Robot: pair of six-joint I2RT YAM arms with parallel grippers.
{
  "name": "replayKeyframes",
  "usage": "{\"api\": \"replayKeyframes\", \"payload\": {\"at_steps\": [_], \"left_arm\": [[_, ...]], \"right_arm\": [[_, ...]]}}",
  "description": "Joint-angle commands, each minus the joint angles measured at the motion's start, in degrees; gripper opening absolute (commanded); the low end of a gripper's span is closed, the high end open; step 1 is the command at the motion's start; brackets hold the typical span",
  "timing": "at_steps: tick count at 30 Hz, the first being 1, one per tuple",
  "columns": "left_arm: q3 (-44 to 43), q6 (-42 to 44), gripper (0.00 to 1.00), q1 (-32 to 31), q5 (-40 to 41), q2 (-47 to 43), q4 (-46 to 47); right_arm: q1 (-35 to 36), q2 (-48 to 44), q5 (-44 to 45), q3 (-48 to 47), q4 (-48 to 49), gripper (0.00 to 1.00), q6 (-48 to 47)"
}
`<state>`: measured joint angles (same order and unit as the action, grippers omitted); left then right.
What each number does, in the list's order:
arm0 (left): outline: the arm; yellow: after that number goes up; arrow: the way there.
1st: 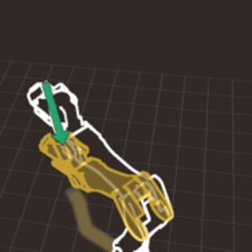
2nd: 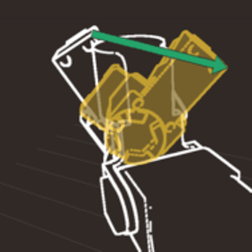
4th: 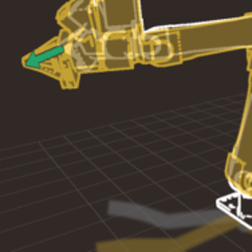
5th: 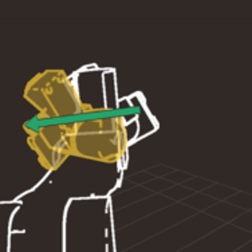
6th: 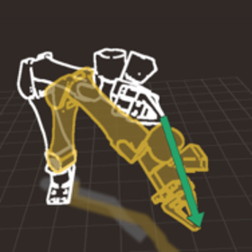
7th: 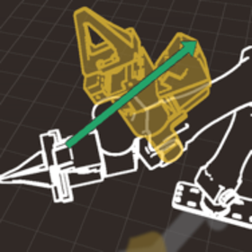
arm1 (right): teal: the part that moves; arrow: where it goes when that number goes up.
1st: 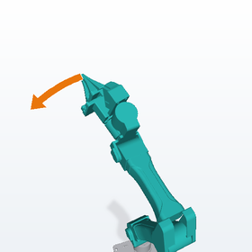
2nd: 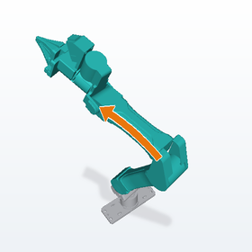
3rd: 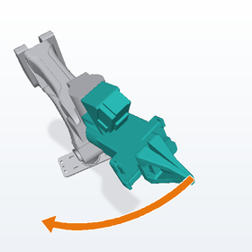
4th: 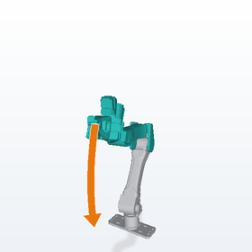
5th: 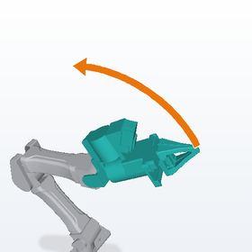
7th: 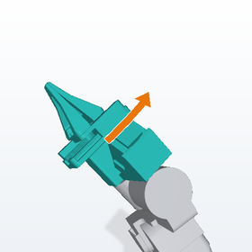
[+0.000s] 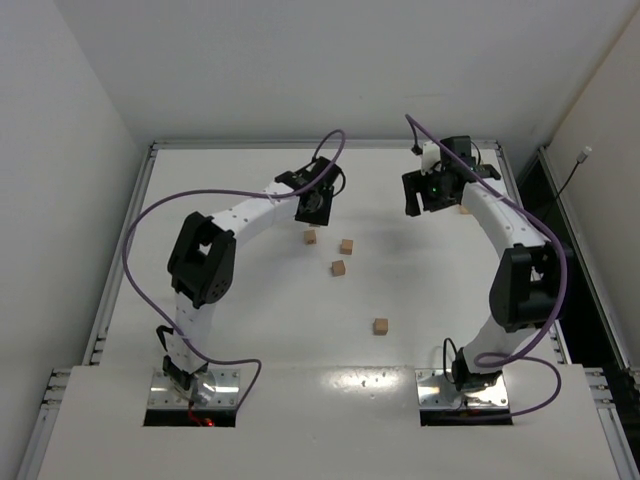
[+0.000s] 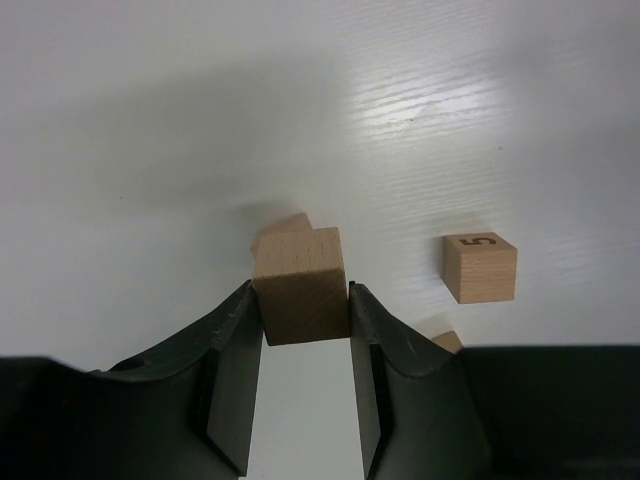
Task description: Build the wood block tower
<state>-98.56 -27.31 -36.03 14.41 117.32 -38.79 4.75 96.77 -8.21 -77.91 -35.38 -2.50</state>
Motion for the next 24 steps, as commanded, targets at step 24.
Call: {"api": "replayKeyframes", "payload": {"at_steps": [24], "left_arm": [[3.5,0.5,0.0,3.9,-6.2,0.9,0.6]], "right_arm": [[0.4,2.4,-3.9,-4.1,-0.2,0.67,0.4]]}}
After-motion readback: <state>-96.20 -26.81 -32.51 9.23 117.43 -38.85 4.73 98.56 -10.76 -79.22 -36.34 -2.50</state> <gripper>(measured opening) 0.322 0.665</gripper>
